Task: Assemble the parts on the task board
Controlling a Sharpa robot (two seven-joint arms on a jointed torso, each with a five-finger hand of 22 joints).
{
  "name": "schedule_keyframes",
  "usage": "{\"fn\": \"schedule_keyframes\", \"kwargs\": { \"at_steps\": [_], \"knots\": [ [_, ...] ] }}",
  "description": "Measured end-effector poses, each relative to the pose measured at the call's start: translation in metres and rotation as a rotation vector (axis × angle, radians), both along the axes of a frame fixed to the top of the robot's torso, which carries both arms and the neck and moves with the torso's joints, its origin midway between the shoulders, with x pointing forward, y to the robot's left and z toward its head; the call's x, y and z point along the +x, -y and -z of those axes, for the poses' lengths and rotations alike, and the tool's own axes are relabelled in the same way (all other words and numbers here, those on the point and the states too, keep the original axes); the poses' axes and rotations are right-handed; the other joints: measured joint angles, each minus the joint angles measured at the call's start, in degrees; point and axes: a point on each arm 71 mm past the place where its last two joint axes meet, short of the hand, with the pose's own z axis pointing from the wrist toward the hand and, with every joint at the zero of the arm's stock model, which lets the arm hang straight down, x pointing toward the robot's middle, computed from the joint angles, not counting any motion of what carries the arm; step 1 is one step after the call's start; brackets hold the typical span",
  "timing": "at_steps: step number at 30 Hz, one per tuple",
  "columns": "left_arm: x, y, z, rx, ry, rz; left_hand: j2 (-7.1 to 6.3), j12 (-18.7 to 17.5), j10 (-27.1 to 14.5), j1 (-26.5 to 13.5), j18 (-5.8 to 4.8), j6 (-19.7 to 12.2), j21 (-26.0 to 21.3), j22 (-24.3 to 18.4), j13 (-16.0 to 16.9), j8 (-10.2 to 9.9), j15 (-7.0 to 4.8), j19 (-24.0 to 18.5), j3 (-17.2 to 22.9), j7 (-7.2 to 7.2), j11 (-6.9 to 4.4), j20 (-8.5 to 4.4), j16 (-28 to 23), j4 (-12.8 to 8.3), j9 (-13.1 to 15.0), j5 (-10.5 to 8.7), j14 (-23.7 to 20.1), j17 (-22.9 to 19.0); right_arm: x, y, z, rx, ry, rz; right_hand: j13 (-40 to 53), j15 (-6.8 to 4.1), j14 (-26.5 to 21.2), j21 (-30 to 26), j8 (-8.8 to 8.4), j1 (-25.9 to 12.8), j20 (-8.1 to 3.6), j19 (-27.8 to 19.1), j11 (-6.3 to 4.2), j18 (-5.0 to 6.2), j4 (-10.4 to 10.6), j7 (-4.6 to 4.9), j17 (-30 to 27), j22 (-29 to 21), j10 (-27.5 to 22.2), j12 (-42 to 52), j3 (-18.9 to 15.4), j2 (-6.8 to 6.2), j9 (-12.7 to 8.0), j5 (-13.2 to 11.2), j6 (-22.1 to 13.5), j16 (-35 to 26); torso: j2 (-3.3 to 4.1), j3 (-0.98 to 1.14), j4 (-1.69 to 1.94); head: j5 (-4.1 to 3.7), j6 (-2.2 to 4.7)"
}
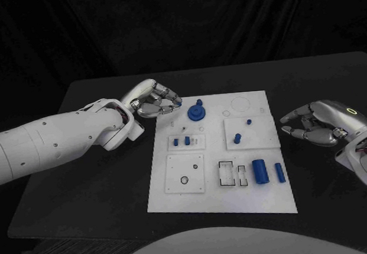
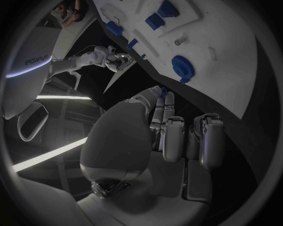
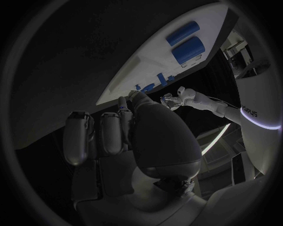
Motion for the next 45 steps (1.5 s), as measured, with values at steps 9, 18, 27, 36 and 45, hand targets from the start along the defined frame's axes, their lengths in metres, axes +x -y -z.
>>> {"fn": "schedule_keyframes", "kwargs": {
  "at_steps": [9, 18, 27, 36, 45],
  "knots": [
    [-0.001, 0.005, 0.015, -0.044, -0.049, 0.011, 0.40, -0.09, 0.22, 0.40, 0.00, -0.07, 0.00, 0.00, -0.17, -0.20, 0.00, 0.01, -0.72, 0.13, 0.23, -0.01, 0.00, -0.39, 0.00, 0.56, 0.00, -0.01, -0.001, 0.001, 0.001, 0.000, -0.004, 0.003, 0.00, 0.01, 0.00, 0.00, 0.00, 0.03, 0.00, 0.00, 0.01, 0.00, 0.00, 0.00, 0.00, 0.00, -0.01, 0.00, 0.00, 0.03, 0.00, 0.00, 0.00, 0.00, 0.03, -0.02, -0.07, 0.09, 0.00],
    [-0.003, 0.010, 0.022, -0.058, -0.081, 0.023, 0.47, 0.13, 0.12, 0.67, 0.00, 0.01, 0.00, -0.01, -0.47, -0.20, 0.13, 0.02, -0.96, 0.30, 0.33, -0.02, 0.00, -0.63, 0.00, 0.78, -0.13, -0.01, -0.002, 0.003, 0.002, -0.001, -0.005, 0.005, 0.00, 0.01, -0.01, 0.00, 0.00, 0.16, 0.00, 0.00, 0.01, 0.00, -0.01, 0.00, 0.01, -0.01, -0.01, -0.26, 0.01, 0.07, 0.00, 0.00, 0.00, 0.00, 0.05, 0.07, -0.10, 0.12, 0.00],
    [-0.005, 0.010, 0.031, -0.056, -0.119, 0.021, 0.28, 0.13, 0.11, 1.10, 0.00, 0.16, -0.21, -0.01, -0.92, -0.20, 0.21, 0.10, -1.12, 0.33, 0.34, 0.34, 0.00, -0.78, 0.00, 1.17, -0.21, -0.01, -0.002, 0.003, 0.002, -0.001, -0.006, 0.006, 0.00, 0.10, -0.09, 0.00, 0.00, 0.27, 0.00, 0.00, 0.11, 0.00, -0.17, 0.00, 0.09, -0.01, -0.11, -0.25, 0.17, 0.11, 0.00, 0.00, 0.00, 0.00, 0.03, 0.09, -0.08, -0.01, 0.00],
    [-0.010, 0.013, 0.044, -0.035, -0.150, 0.028, 0.06, 0.13, -0.09, 1.47, 0.00, 0.14, -0.44, -0.01, -1.41, -0.20, 0.41, 0.06, -1.28, 0.33, 0.53, 0.38, -0.22, -0.94, 0.00, 1.51, -0.42, -0.02, -0.003, 0.003, 0.002, 0.000, -0.009, 0.007, 0.00, 0.11, -0.09, 0.00, 0.00, 0.27, 0.00, 0.00, 0.12, -0.01, -0.17, 0.00, 0.14, -0.02, -0.12, -0.22, 0.16, 0.12, 0.00, -0.01, 0.00, 0.00, 0.02, 0.09, -0.07, -0.12, 0.00],
    [-0.012, 0.014, 0.050, -0.008, -0.156, 0.043, 0.00, 0.11, -0.10, 1.73, 0.01, 0.12, -0.44, -0.01, -1.60, -0.19, 0.62, 0.06, -1.52, 0.33, 0.53, 0.38, -0.22, -0.71, 0.00, 0.94, -0.63, -0.02, -0.003, 0.004, 0.003, 0.001, -0.013, 0.010, 0.00, 0.15, -0.06, 0.00, 0.00, 0.27, 0.00, 0.00, 0.21, 0.00, -0.14, 0.16, 0.14, 0.03, -0.21, -0.21, 0.19, 0.11, 0.00, -0.01, 0.17, 0.00, 0.05, 0.09, -0.08, -0.01, 0.00]
  ]
}}
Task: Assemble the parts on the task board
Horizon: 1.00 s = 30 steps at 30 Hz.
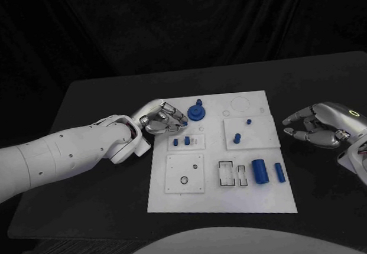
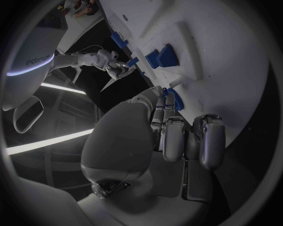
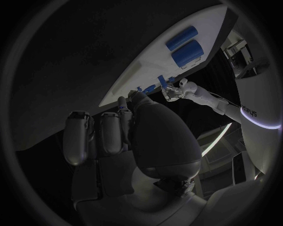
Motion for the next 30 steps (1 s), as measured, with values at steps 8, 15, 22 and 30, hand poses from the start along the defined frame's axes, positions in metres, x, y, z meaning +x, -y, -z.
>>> {"fn": "schedule_keyframes", "kwargs": {
  "at_steps": [8, 15, 22, 30],
  "knots": [
    [-0.0007, 0.0003, 0.0010, 0.009, 0.001, 0.007, -0.07, -0.03, 0.00, 0.07, 0.00, -0.10, 0.00, 0.00, -0.04, 0.03, 0.00, 0.00, 0.00, 0.07, 0.00, 0.00, 0.00, -0.01, 0.00, -0.11, 0.00, 0.00, 0.0000, -0.0004, 0.0004, 0.001, -0.003, 0.000, 0.00, 0.01, 0.00, 0.00, 0.00, -0.01, 0.00, 0.00, 0.00, 0.00, 0.14, 0.00, 0.00, -0.01, 0.00, -0.12, 0.14, -0.01, 0.00, 0.00, 0.00, 0.00, -0.01, 0.00, 0.05, 0.05, 0.00],
    [-0.0008, -0.0004, 0.0020, 0.016, -0.005, 0.008, -0.07, -0.04, -0.01, 0.07, 0.00, -0.18, -0.56, 0.00, -0.06, 0.09, 0.00, 0.00, -0.07, 0.02, 0.00, 0.00, 0.00, -0.07, 0.00, -0.22, 0.00, 0.00, -0.0001, -0.0005, 0.0007, 0.000, -0.005, -0.001, 0.00, 0.01, 0.01, 0.00, 0.00, -0.02, 0.00, 0.00, 0.01, 0.00, 0.14, 0.00, -0.01, -0.01, -0.01, -0.12, 0.14, -0.02, 0.00, 0.00, 0.00, 0.00, -0.01, 0.00, 0.04, 0.19, 0.00],
    [-0.0009, -0.0010, 0.0027, 0.020, -0.012, 0.007, -0.08, -0.05, 0.11, 0.07, 0.93, 0.00, -0.84, 0.00, -0.16, 0.11, 0.00, -0.11, -0.16, 0.23, 0.12, 0.32, 0.00, -0.16, 0.00, -0.32, 0.00, 0.00, -0.0004, -0.0006, 0.0008, 0.000, -0.009, -0.002, 0.00, 0.06, 0.05, 0.00, 0.00, -0.02, 0.00, 0.00, 0.10, 0.00, 0.14, 0.00, -0.01, -0.02, -0.10, -0.10, 0.14, -0.02, 0.00, 0.00, 0.00, 0.00, -0.02, 0.01, -0.01, 0.12, 0.00],
    [-0.0004, -0.0032, 0.0030, 0.025, -0.017, 0.001, -0.11, -0.05, 0.18, 0.04, 0.93, -0.08, -1.34, 0.00, -0.21, 0.12, 0.00, -0.31, -0.23, 0.32, 0.19, 0.52, 0.00, -0.22, 0.00, -0.32, 0.00, -0.01, -0.0006, -0.0007, 0.0010, -0.001, -0.012, -0.003, 0.00, 0.06, 0.04, 0.00, 0.00, -0.03, 0.00, 0.00, 0.11, 0.00, 0.14, 0.00, -0.01, -0.02, -0.10, -0.04, 0.14, -0.03, 0.00, 0.00, 0.00, 0.00, -0.02, 0.00, -0.01, 0.07, 0.00]
  ]
}}
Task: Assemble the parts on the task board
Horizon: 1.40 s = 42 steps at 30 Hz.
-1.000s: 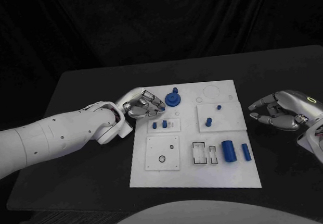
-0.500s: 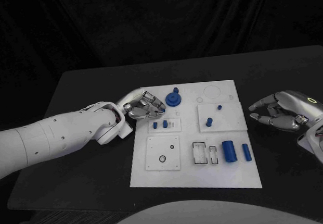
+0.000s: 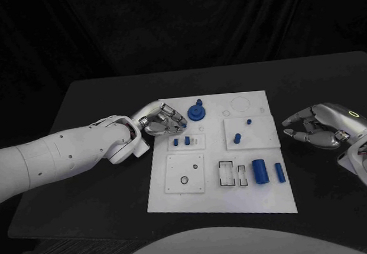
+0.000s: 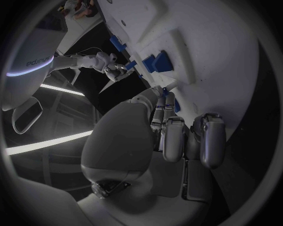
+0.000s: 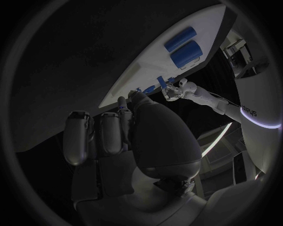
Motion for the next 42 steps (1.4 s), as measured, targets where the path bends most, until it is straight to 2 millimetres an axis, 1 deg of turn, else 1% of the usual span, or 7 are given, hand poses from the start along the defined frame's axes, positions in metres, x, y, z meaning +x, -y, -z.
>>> {"fn": "schedule_keyframes", "kwargs": {
  "at_steps": [7, 16, 19, 28, 30, 39, 42],
  "knots": [
    [0.0005, 0.0001, 0.0002, 0.002, -0.004, -0.001, 0.00, 0.00, -0.40, 0.01, -0.01, -0.10, 0.00, 0.00, -0.36, 0.03, 0.20, 0.00, 0.00, 0.10, 0.40, 0.00, 0.00, 0.00, 0.00, 0.32, -0.20, 0.00, -0.0001, -0.0003, 0.0003, -0.002, -0.004, -0.002, 0.00, 0.00, 0.00, 0.00, 0.00, 0.00, 0.00, 0.00, 0.00, 0.00, -0.16, 0.00, 0.00, 0.00, 0.00, -0.06, 0.16, 0.00, 0.00, 0.00, 0.00, 0.00, -0.03, -0.01, -0.01, 0.08, 0.00],
    [0.0013, 0.0001, 0.0004, 0.002, -0.006, 0.001, 0.02, -0.27, -0.59, 0.16, -0.01, -0.21, 0.00, 0.00, -0.51, 0.07, 0.20, -0.21, -0.01, 0.19, 0.21, 0.20, 0.00, 0.00, 0.00, 0.32, -0.20, 0.00, -0.0003, 0.0000, 0.0009, -0.003, -0.012, -0.002, 0.00, 0.01, 0.00, 0.00, 0.00, -0.01, 0.00, 0.00, 0.01, 0.00, -0.16, 0.00, -0.01, -0.01, -0.01, -0.28, 0.16, -0.01, 0.00, 0.00, 0.00, 0.00, -0.02, -0.05, -0.04, -0.02, 0.00],
    [0.0015, 0.0001, 0.0005, 0.002, -0.007, 0.002, 0.05, -0.27, -0.80, 0.19, -0.01, -0.22, 0.00, 0.00, -0.51, 0.07, 0.20, -0.21, -0.01, 0.20, 0.41, 0.20, 0.00, 0.01, 0.00, 0.32, -0.20, 0.00, -0.0003, 0.0000, 0.0012, -0.003, -0.015, -0.002, 0.00, 0.01, 0.00, 0.00, 0.00, -0.08, 0.00, 0.00, 0.01, 0.00, -0.16, 0.00, -0.01, -0.01, -0.01, -0.28, 0.16, -0.08, 0.00, 0.00, 0.00, 0.00, 0.00, -0.05, -0.03, -0.02, 0.00],
    [0.0015, -0.0013, 0.0008, 0.002, -0.013, 0.003, 0.02, -0.27, -1.24, 0.76, -0.02, -0.34, -0.28, 0.00, -0.76, 0.07, 0.20, -0.21, -0.02, 0.28, 0.39, 0.20, 0.00, 0.02, 0.00, 0.28, -0.20, 0.00, -0.0004, -0.0005, 0.0024, -0.005, -0.025, -0.004, 0.00, 0.01, 0.00, 0.00, 0.00, -0.05, 0.00, 0.00, 0.07, 0.00, -0.16, 0.00, -0.01, -0.02, -0.07, -0.26, 0.16, -0.05, 0.00, 0.00, 0.00, 0.00, 0.01, -0.04, 0.00, -0.12, 0.00],
    [0.0014, -0.0019, 0.0011, 0.003, -0.014, 0.002, 0.07, -0.50, -1.23, 0.81, -0.01, -0.55, -0.28, 0.00, -0.86, 0.07, 0.20, -0.21, -0.09, 0.10, 0.39, 0.20, -0.22, 0.08, 0.00, 0.27, -0.20, 0.00, -0.0004, -0.0004, 0.0027, -0.006, -0.027, -0.004, 0.00, 0.01, 0.00, 0.00, 0.00, -0.04, 0.00, 0.00, -0.02, 0.00, -0.16, 0.00, -0.01, -0.02, 0.02, -0.25, 0.16, -0.04, 0.00, 0.00, 0.00, 0.00, 0.00, -0.03, 0.03, -0.13, 0.00],
    [0.0011, -0.0034, 0.0019, 0.005, -0.020, -0.004, -0.02, -0.50, -1.81, 1.01, -0.02, -0.86, -0.73, 0.00, -1.06, 0.06, 0.40, -0.42, -0.06, 0.36, 0.62, 0.40, -0.23, 0.05, 0.01, 0.56, -0.41, 0.00, -0.0004, -0.0011, 0.0035, -0.007, -0.035, -0.006, 0.00, 0.01, 0.00, 0.00, 0.00, 0.11, 0.00, 0.00, -0.32, 0.00, -0.16, 0.00, -0.07, -0.02, -0.08, -0.59, 0.16, 0.10, 0.00, 0.00, 0.00, 0.00, -0.01, -0.02, -0.01, -0.05, 0.00],
    [0.0011, -0.0052, 0.0026, 0.010, -0.023, -0.011, 0.15, -0.50, -1.81, 1.68, -0.02, -1.07, -1.00, 0.00, -1.12, -0.10, 0.41, -0.64, 0.50, 0.39, 0.62, 0.18, -0.23, -0.51, 0.20, 0.85, -0.41, -0.01, -0.0005, -0.0011, 0.0038, -0.008, -0.037, -0.006, 0.37, 0.01, 0.00, 0.00, 0.00, 0.13, 0.00, 0.00, -0.32, 0.00, -0.16, 0.00, -0.13, -0.02, -0.08, -0.76, 0.15, 0.11, 0.00, 0.00, 0.00, 0.00, -0.01, -0.02, -0.02, -0.05, 0.00]
  ]
}}
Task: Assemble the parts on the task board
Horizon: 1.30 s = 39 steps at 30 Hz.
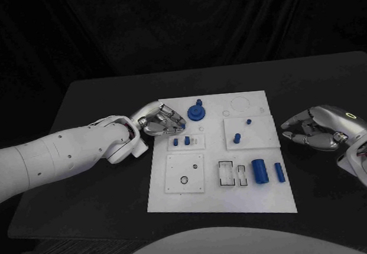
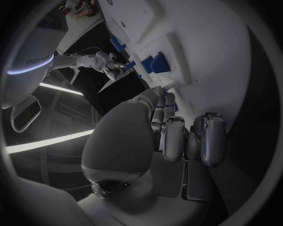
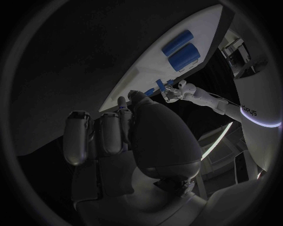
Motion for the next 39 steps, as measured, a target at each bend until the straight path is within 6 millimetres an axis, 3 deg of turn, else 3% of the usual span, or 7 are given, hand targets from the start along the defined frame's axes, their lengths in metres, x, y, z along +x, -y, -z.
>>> {"fn": "schedule_keyframes", "kwargs": {
  "at_steps": [12, 39],
  "knots": [
    [0.0009, -0.0035, 0.0027, 0.020, -0.013, -0.034, 0.20, 0.03, -0.11, 0.69, 0.03, 0.07, -0.22, 0.00, -0.05, 0.21, 0.00, -0.20, 0.05, -0.01, 0.11, 0.20, 0.00, -0.03, 0.85, 0.62, 0.00, -0.15, 0.0000, -0.0007, 0.0007, -0.002, -0.005, -0.002, 0.00, 0.01, -0.01, 0.00, 0.00, 0.13, 0.00, 0.00, 0.01, 0.00, 0.00, 0.00, -0.03, 0.05, -0.01, 0.00, 0.00, 0.01, 0.00, 0.00, 0.00, 0.00, -0.02, 0.01, 0.01, -0.08, 0.00],
    [-0.0009, -0.0033, 0.0026, 0.018, -0.009, -0.035, 0.19, 0.07, -0.90, 0.24, 0.01, -1.00, -1.32, 0.00, -0.49, -0.06, 0.41, -1.03, -0.24, 0.41, 0.35, 0.62, -0.46, 0.26, 0.01, 0.15, -0.42, -1.02, 0.0002, -0.0008, 0.0013, -0.003, -0.009, -0.003, 0.34, -0.04, 0.23, 0.00, 0.00, 0.19, 0.00, 0.00, 0.12, 0.00, -0.16, 0.00, -0.03, 0.03, -0.12, -0.34, 0.16, 0.06, 0.00, 0.00, 0.00, 0.00, 0.00, 0.01, 0.01, -0.03, 0.00]
  ]
}}
